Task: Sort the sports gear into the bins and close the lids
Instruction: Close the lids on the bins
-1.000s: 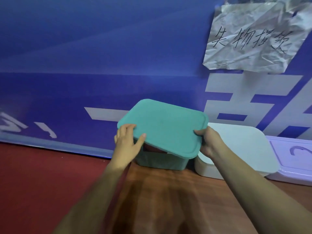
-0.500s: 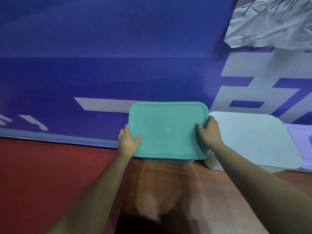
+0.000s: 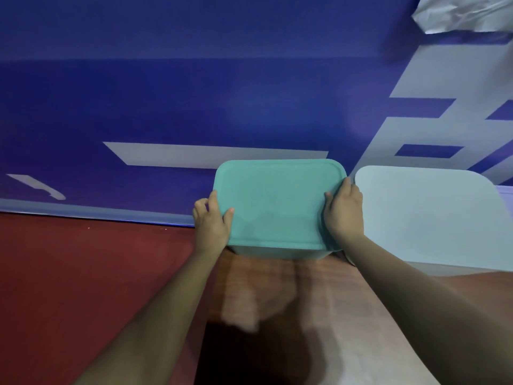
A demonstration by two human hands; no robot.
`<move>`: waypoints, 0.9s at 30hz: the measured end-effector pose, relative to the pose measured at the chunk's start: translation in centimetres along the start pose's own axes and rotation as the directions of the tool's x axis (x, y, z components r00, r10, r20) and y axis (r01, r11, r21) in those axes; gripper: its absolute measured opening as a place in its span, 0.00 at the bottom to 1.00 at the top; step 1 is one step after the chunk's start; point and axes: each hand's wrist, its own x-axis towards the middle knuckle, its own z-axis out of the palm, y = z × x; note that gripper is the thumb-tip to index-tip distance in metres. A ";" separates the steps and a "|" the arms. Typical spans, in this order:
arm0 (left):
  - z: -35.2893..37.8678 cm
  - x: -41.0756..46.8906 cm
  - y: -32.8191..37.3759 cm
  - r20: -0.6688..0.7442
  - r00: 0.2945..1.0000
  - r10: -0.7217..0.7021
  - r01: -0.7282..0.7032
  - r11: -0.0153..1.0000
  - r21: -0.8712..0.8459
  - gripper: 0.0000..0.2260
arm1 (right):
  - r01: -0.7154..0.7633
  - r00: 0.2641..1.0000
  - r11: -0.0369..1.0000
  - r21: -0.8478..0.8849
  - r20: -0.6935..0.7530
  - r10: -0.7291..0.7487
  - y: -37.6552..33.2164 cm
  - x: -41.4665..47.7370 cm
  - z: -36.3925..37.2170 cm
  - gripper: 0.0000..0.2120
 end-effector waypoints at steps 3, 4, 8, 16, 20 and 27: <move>0.3 0.3 0.3 -0.010 1.000 -0.003 0.003 1.000 0.002 0.27 | 0.045 0.999 0.997 -0.061 0.000 -0.045 0.0 0.1 0.3 0.18; 0.5 0.3 0.4 -0.010 1.000 -0.002 0.002 1.000 0.005 0.27 | 0.059 0.998 0.995 -0.080 -0.007 -0.059 -0.1 0.3 0.3 0.17; 0.8 0.2 0.7 -0.024 1.000 0.005 -0.005 1.000 0.017 0.24 | 0.091 0.995 0.978 -0.187 -0.020 -0.097 0.0 0.7 0.5 0.12; 0.8 0.1 0.9 -0.018 0.998 0.063 -0.062 0.997 0.039 0.23 | 0.009 1.000 0.990 -0.143 0.004 -0.009 0.1 0.5 0.1 0.17; 0.6 0.3 1.2 -0.013 0.999 0.048 -0.048 0.999 0.019 0.23 | -0.049 0.999 0.999 -0.017 -0.016 0.049 -0.1 0.4 -0.4 0.20; 0.2 0.8 0.0 0.076 0.997 -0.034 0.039 0.998 -0.058 0.28 | -0.045 0.998 0.999 0.001 -0.047 0.045 -0.1 -0.4 -0.3 0.25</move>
